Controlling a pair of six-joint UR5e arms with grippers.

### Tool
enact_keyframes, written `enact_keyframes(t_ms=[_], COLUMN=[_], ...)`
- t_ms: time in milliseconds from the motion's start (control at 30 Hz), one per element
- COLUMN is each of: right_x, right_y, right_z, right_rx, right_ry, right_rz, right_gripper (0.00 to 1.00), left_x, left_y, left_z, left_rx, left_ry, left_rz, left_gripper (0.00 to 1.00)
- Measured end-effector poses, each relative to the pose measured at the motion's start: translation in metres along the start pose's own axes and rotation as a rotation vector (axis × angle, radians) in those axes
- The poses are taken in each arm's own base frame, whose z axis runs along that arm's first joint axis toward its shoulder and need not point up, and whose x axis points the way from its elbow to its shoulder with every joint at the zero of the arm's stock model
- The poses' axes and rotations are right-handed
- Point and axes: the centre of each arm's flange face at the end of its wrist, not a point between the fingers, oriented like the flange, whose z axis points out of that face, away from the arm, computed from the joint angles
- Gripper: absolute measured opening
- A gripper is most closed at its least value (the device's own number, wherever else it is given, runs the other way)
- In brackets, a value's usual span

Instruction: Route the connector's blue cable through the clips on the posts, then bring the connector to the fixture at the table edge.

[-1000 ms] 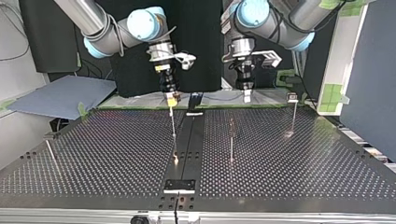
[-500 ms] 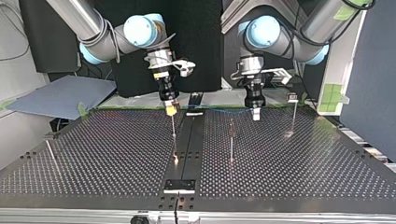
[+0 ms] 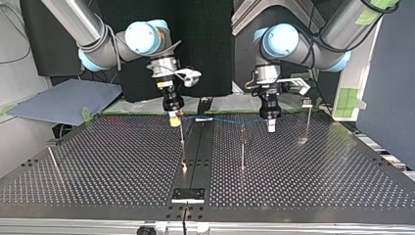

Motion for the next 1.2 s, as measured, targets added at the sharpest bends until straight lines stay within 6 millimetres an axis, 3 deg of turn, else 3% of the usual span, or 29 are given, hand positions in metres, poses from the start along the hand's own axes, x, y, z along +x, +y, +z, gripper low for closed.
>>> enact_keyframes(t_ms=[433,833,1200], right_x=[-0.001,-0.007,-0.015], right_y=[0.022,0.029,0.037], right_z=[0.006,0.007,0.010], right_rx=[-0.036,-0.041,-0.050], right_ry=[-0.009,-0.020,-0.027], right_rz=[-0.004,-0.006,-0.008], right_gripper=[0.00,0.00,0.00], left_x=[0.005,0.018,0.024], left_y=[0.005,0.004,-0.001], left_z=[0.004,0.006,0.023], left_rx=[0.014,0.037,0.069], left_ry=[0.020,0.044,0.046], left_rz=[0.017,0.022,0.017], left_gripper=[0.02,0.02,0.02])
